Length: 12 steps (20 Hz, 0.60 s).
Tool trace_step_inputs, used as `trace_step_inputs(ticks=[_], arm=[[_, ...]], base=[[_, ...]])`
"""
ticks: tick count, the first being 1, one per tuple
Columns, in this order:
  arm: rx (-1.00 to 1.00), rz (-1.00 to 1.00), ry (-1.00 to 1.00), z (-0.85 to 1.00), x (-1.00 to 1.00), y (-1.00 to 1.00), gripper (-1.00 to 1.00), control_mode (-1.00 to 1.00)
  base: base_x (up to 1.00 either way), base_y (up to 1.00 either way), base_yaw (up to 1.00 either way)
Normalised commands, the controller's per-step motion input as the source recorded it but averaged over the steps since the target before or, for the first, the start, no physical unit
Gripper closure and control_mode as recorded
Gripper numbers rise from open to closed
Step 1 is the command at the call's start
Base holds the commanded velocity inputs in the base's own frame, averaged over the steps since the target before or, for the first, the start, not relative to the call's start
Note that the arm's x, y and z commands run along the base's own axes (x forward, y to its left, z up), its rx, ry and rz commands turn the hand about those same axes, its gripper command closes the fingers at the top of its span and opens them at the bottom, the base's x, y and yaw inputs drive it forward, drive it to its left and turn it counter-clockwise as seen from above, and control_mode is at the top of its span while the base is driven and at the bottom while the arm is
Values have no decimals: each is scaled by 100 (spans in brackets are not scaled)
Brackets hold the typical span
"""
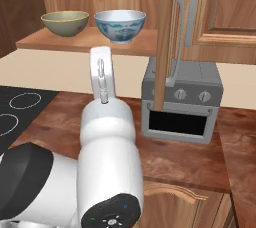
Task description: Open the cabinet. Pick the bowls from the counter and place them in the cabinet. Then close the cabinet.
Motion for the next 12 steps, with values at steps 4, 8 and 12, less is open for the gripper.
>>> trace_step_inputs(ticks=[4,8,12], arm=[[5,0,-8,-1,1,-35,-100,-100],[5,0,-6,-6,11,-31,-100,-100],[4,0,-6,-13,18,-30,-100,-100]], base=[[0,0,0],[0,0,0],[0,0,0]])
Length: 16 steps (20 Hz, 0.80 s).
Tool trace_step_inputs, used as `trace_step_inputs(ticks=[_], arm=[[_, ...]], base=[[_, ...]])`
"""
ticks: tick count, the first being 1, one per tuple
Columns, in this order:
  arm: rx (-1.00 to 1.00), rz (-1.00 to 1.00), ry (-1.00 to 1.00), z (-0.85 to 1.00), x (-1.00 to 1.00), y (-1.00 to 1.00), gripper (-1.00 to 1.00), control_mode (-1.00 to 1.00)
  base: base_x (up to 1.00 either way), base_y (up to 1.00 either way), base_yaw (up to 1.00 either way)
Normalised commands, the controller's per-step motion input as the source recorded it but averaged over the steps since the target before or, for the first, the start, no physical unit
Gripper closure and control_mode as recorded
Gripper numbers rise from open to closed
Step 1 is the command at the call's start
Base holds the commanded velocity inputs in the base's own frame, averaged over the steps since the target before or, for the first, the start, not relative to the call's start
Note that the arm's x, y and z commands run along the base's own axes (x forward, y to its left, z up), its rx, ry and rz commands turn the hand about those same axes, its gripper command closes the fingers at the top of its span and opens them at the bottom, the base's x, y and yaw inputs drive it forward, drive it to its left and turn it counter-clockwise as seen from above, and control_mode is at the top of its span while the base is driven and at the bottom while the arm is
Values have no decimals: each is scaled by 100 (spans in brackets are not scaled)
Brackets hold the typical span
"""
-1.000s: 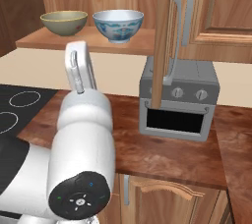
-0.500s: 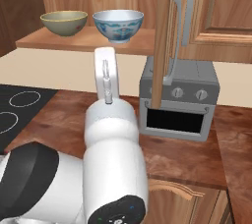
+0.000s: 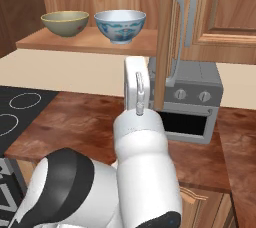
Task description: Open the cabinet. Pick the bowls from the counter and place them in the cabinet. Then close the cabinet.
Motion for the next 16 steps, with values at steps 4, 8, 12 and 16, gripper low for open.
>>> trace_step_inputs(ticks=[4,8,12,16], arm=[[4,1,-6,-17,19,-30,-100,-100],[6,1,-4,-24,14,-33,-100,-100],[5,1,0,-27,4,-44,-100,-100],[2,0,0,-23,9,-30,-100,-100]], base=[[0,0,0],[0,0,0],[0,0,0],[0,0,0]])
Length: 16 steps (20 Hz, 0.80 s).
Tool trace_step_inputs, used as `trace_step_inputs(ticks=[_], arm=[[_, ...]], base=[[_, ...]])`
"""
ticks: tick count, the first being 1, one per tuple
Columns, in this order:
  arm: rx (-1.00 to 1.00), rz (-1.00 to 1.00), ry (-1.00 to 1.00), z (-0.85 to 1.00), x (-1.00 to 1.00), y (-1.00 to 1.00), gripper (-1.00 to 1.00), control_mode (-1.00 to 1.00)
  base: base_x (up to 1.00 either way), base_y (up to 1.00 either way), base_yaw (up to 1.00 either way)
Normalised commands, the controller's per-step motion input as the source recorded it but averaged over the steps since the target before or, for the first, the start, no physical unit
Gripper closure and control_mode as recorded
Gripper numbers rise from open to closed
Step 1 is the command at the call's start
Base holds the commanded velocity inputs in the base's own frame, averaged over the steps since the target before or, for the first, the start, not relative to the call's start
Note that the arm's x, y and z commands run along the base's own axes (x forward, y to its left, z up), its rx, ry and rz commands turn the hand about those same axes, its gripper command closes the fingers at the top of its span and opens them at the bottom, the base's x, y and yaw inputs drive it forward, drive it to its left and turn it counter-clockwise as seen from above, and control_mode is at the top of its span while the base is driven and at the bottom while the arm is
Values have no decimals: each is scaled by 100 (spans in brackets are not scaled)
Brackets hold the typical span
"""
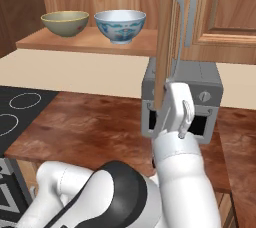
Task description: Open the cabinet. Pick the bowls from the counter and place them in the cabinet. Then close the cabinet.
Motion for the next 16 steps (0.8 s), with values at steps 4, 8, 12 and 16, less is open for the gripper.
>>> trace_step_inputs(ticks=[4,8,12,16], arm=[[0,4,5,-1,44,-8,-100,-100],[0,10,0,-6,48,-12,-100,-100],[0,15,0,-23,42,-28,-100,-100],[0,15,0,-32,41,-27,-100,-100]], base=[[0,0,0],[0,0,0],[0,0,0],[0,0,0]])
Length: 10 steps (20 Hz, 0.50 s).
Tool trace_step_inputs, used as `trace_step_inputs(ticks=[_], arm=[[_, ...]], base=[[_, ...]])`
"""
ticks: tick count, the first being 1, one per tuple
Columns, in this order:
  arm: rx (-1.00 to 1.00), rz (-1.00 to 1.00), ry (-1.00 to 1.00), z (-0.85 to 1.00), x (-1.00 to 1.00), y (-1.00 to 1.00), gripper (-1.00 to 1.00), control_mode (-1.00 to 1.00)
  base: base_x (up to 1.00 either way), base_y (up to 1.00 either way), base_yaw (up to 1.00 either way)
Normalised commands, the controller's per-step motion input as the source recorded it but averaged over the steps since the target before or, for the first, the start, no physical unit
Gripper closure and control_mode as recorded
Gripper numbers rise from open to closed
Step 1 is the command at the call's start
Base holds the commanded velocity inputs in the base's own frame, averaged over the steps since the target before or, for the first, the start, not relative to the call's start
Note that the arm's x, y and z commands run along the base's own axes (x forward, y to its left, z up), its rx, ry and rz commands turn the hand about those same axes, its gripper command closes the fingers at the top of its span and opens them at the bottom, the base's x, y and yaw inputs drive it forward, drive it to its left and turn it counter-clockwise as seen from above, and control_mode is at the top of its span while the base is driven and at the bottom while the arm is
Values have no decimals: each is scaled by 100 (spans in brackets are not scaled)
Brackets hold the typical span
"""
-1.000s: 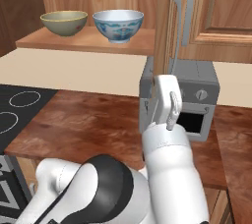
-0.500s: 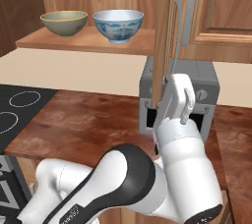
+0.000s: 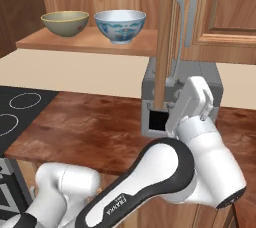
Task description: Open the cabinet. Pick the bowls from the counter and place them in the cabinet. Then close the cabinet.
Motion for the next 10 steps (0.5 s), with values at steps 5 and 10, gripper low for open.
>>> trace_step_inputs(ticks=[5,10], arm=[[0,12,0,-15,50,-10,-100,-100],[0,9,0,0,50,-1,-100,-100]], base=[[0,0,0],[0,0,0]])
